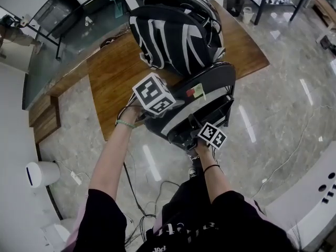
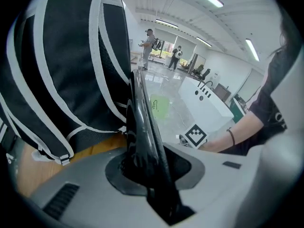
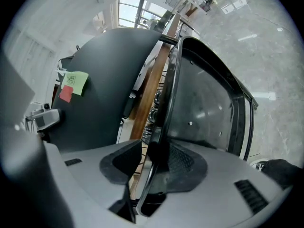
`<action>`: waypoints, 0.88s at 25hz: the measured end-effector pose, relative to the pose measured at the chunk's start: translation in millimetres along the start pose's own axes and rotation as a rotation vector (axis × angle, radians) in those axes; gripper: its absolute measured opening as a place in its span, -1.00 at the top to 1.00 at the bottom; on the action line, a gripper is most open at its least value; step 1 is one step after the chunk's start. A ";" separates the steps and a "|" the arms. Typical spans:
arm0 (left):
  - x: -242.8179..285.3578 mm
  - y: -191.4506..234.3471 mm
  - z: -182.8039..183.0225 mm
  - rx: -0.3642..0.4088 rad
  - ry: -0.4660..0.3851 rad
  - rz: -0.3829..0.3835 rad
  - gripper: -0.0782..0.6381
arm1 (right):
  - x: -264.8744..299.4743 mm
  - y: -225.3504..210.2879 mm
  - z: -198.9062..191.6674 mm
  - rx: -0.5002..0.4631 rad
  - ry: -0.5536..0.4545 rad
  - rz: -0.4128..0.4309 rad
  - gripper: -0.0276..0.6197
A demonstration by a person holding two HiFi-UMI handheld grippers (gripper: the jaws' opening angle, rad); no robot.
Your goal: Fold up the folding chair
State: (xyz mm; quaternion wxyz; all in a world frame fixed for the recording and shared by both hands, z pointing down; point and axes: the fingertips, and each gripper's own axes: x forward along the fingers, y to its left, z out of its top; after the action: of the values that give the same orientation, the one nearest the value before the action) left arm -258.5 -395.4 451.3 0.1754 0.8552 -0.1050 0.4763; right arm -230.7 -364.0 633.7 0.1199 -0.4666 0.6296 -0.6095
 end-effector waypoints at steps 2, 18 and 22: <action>-0.8 3.9 2.4 -0.008 -0.008 0.011 0.52 | 1.0 0.5 1.6 -0.004 0.007 -0.001 0.41; -7.6 32.7 15.6 0.131 -0.143 0.426 0.21 | 4.9 -3.0 10.8 -0.043 0.085 0.019 0.41; -14.6 33.7 17.5 0.173 -0.182 0.541 0.14 | 4.9 -3.1 11.0 -0.057 0.103 0.036 0.41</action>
State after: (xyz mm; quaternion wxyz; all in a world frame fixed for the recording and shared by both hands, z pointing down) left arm -264.3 -433.0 437.1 -0.0417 0.8471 -0.3033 0.4345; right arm -224.0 -374.3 635.9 0.0847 -0.4264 0.6605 -0.6122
